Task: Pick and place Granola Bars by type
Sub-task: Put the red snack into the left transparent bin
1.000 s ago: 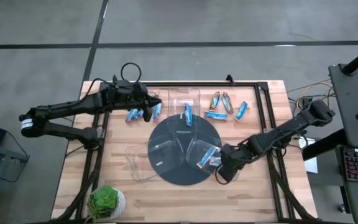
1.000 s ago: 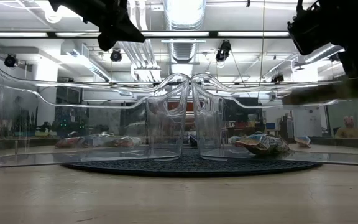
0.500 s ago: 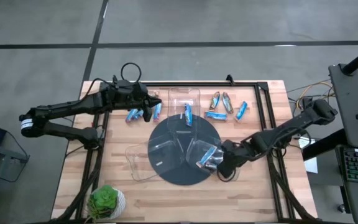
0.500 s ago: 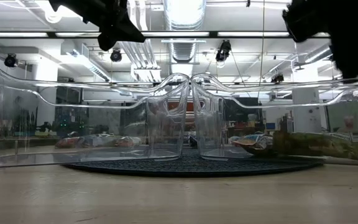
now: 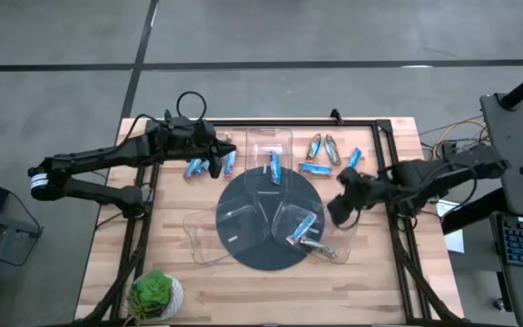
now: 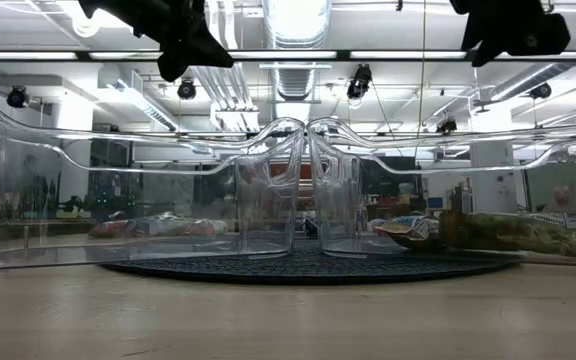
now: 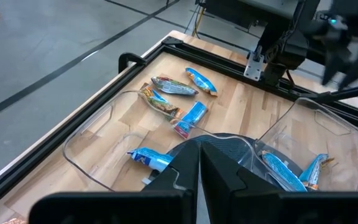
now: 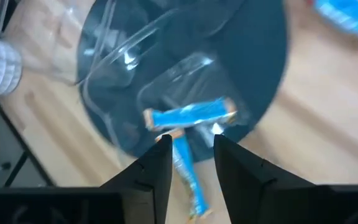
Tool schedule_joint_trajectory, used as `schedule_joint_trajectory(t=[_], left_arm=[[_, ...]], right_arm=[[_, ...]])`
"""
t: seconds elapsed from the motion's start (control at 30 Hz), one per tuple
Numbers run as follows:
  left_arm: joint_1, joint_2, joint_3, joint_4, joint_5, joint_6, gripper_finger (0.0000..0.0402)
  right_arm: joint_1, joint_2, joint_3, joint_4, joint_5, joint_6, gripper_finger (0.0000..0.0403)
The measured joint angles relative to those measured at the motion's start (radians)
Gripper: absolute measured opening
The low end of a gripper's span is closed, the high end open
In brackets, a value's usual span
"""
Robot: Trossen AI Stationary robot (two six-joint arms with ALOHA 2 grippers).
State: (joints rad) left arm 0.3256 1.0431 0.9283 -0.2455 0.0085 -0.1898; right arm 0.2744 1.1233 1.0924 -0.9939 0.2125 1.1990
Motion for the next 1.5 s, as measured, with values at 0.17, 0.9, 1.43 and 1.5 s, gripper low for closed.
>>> schedule_joint_trajectory(t=[0.17,0.9,1.43,1.5], left_arm=[[0.0,0.0,0.0,0.0,0.0,0.0,0.0],[0.0,0.0,0.0,0.001,-0.001,0.014,0.0],[0.04,0.0,0.058,0.007,-0.007,0.086,0.0],[0.059,0.0,0.063,0.007,-0.006,0.086,0.0]], right_arm=[[-0.137,-0.057,-0.001,-0.028,-0.01,-0.153,0.0112],[-0.558,-0.093,0.0,0.004,-0.145,-0.697,0.0102],[-0.68,-0.075,-0.002,0.145,-0.225,-0.878,0.0008],[-0.688,-0.075,-0.003,0.166,-0.258,-0.896,0.0008]])
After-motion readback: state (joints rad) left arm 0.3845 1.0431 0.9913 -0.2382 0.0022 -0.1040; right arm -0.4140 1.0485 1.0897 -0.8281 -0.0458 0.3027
